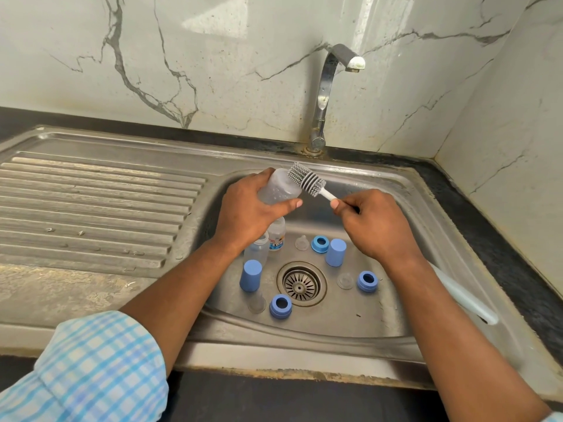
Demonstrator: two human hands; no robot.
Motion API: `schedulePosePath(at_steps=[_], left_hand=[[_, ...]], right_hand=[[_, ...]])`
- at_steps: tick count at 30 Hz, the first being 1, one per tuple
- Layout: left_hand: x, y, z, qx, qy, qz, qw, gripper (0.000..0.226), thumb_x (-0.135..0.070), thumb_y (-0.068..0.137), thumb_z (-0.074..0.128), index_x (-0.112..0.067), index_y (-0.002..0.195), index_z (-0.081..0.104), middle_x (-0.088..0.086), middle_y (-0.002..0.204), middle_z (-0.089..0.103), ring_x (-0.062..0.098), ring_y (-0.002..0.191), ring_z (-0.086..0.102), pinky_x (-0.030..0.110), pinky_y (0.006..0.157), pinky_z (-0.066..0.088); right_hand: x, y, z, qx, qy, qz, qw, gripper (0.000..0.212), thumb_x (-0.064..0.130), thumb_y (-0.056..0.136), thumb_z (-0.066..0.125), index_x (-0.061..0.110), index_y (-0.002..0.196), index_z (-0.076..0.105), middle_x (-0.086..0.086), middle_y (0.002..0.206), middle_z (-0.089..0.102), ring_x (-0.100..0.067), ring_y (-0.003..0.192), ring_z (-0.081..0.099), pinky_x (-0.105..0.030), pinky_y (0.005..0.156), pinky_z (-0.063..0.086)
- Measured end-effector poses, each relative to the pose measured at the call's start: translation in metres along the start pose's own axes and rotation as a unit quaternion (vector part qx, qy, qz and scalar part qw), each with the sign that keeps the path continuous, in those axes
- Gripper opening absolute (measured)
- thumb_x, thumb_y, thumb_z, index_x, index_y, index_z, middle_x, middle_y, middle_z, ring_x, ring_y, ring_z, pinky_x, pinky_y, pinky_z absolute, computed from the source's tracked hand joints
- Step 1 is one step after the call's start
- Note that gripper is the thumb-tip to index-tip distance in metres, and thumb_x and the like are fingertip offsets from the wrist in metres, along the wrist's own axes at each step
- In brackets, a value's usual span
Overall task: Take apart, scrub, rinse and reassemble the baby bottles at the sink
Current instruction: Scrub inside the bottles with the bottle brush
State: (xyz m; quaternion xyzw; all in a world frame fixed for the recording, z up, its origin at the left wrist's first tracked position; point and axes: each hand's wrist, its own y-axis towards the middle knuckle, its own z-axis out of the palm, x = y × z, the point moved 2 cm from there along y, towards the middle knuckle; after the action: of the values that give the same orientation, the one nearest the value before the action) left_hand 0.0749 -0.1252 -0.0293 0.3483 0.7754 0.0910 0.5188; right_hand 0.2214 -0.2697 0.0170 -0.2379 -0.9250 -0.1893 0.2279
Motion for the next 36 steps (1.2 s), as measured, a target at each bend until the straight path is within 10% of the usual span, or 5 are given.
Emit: schedulePosePath(at_steps=[36], left_hand=[[0.006,0.003,-0.003,-0.030,0.023,-0.060,0.998,0.030,-0.045,0.073,0.081,-0.030,0.097,0.072,-0.016,0.084,0.070,-0.003,0.080,0.063,0.027,0.072,0.053]], right_hand=[[0.017,-0.004,0.012,0.024,0.011,-0.084,0.996,0.044,0.038,0.099,0.056,0.034,0.056,0.046,0.006,0.046,0.043,-0.011,0.044,0.038,-0.027,0.050,0.028]])
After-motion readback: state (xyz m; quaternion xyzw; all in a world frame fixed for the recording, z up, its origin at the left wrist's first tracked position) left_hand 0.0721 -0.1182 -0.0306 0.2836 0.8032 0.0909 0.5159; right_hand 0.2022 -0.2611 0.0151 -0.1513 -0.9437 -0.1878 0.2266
